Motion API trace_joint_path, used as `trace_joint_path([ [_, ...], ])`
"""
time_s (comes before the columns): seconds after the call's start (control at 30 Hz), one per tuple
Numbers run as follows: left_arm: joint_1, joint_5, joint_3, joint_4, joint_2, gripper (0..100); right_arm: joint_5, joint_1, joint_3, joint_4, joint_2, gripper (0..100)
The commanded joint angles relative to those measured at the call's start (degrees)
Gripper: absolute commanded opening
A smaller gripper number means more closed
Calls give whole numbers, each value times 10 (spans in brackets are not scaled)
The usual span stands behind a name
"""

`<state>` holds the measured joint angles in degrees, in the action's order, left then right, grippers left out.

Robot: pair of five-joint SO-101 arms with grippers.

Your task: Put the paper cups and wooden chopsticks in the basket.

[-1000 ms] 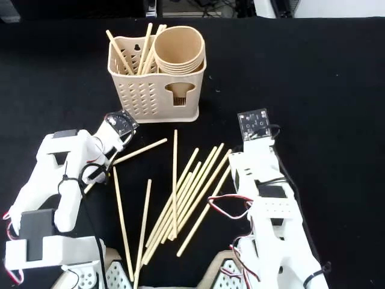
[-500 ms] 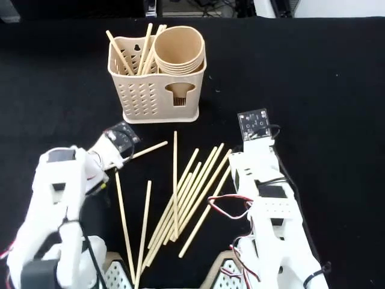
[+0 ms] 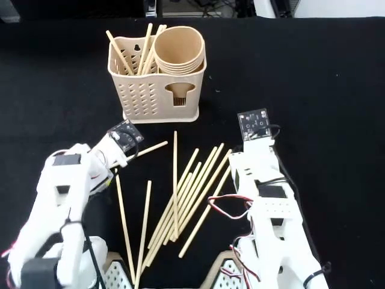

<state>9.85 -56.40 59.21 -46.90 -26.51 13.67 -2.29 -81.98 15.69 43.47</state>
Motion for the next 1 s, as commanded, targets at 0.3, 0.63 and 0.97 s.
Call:
trace_joint_path([
  [0.3,7,4,-146,11,176,202,0,5,2,-12,12,25],
  [0.63,1,4,-144,7,202,146,0,5,2,-12,12,25],
  [0.97,1,7,-141,6,219,34,0,5,2,-12,12,25],
])
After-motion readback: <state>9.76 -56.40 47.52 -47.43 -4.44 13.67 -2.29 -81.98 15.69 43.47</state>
